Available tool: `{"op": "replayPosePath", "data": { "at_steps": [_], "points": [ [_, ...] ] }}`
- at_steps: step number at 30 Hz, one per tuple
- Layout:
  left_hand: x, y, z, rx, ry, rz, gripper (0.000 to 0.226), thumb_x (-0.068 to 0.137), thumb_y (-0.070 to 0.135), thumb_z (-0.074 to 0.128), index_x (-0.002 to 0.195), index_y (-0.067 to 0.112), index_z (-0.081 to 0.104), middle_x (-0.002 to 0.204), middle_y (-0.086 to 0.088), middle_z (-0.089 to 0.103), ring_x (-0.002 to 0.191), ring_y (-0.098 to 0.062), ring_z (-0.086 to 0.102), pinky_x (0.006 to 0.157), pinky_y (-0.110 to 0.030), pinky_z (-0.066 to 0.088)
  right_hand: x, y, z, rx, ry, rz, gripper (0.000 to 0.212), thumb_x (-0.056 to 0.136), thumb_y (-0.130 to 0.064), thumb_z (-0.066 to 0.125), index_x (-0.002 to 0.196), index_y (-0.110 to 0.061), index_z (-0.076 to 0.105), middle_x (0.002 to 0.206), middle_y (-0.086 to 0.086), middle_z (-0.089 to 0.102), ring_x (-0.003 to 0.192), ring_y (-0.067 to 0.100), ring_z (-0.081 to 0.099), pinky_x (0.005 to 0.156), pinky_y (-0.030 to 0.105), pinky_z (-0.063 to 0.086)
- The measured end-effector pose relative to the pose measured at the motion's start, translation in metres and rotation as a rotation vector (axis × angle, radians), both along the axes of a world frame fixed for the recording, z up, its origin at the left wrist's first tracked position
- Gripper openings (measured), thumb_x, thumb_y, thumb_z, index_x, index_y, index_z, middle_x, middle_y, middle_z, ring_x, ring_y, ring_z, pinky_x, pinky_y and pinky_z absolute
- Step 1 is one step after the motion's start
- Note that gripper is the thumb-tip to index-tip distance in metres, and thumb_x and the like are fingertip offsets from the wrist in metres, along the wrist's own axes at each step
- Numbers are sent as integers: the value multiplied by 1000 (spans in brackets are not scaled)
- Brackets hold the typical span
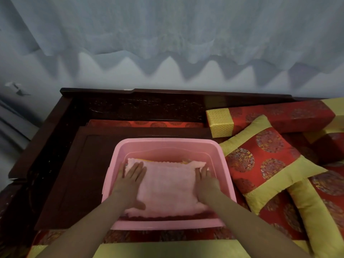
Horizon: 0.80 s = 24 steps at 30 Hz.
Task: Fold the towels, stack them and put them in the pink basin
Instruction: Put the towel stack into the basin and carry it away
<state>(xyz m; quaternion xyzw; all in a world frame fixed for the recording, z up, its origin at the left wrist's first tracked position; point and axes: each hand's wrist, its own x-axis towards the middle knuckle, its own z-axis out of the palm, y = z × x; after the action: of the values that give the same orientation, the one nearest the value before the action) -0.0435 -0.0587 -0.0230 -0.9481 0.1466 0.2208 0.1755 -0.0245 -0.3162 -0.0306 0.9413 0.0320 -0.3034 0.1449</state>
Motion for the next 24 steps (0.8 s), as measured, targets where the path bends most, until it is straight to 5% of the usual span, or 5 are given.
{"op": "replayPosePath", "data": {
  "at_steps": [6, 10, 13, 18, 24],
  "points": [
    [7, -3, 16, -26, -23, -98, 118, 71, 78, 46, 150, 9, -8, 155, -5, -19, 148, -24, -11, 112, -60, -13, 1, -1, 28, -123, -132, 142, 68, 97, -30, 31, 151, -4, -1, 159, 16, -3, 146, 31, 6, 113, 45, 21],
    [1, 21, 37, -352, -432, -137, 96, 60, 59, 75, 138, 12, 46, 143, -11, 49, 132, -27, 46, 115, -45, -5, -18, -36, 79, 79, -540, 90, 64, 85, -32, 55, 142, -9, 37, 154, 11, 26, 140, 29, 27, 107, 51, 32],
    [-12, 54, 44, -577, -562, 206, 74, 75, 41, 71, 138, 11, 46, 140, -12, 49, 130, -32, 44, 110, -50, 27, -35, -74, 94, 255, -754, -70, 52, 79, -35, 63, 127, -17, 54, 138, 8, 47, 125, 30, 44, 90, 49, 45],
    [-20, 66, 56, -1073, -170, 1001, 34, 83, 29, 70, 107, 6, 60, 102, -9, 63, 91, -25, 60, 73, -35, 47, -36, -93, 83, 885, -382, -762, 36, 87, -39, 62, 113, -16, 61, 112, 6, 63, 98, 25, 59, 85, 40, 50],
    [-16, 75, 65, -1351, 127, 1172, 23, 87, 20, 66, 90, -3, 64, 89, -14, 69, 80, -21, 65, 65, -28, 51, -29, -89, 61, 1268, -265, -1264, 29, 79, -33, 73, 98, -11, 72, 104, 17, 72, 99, 38, 66, 92, 55, 51]
  ]
}}
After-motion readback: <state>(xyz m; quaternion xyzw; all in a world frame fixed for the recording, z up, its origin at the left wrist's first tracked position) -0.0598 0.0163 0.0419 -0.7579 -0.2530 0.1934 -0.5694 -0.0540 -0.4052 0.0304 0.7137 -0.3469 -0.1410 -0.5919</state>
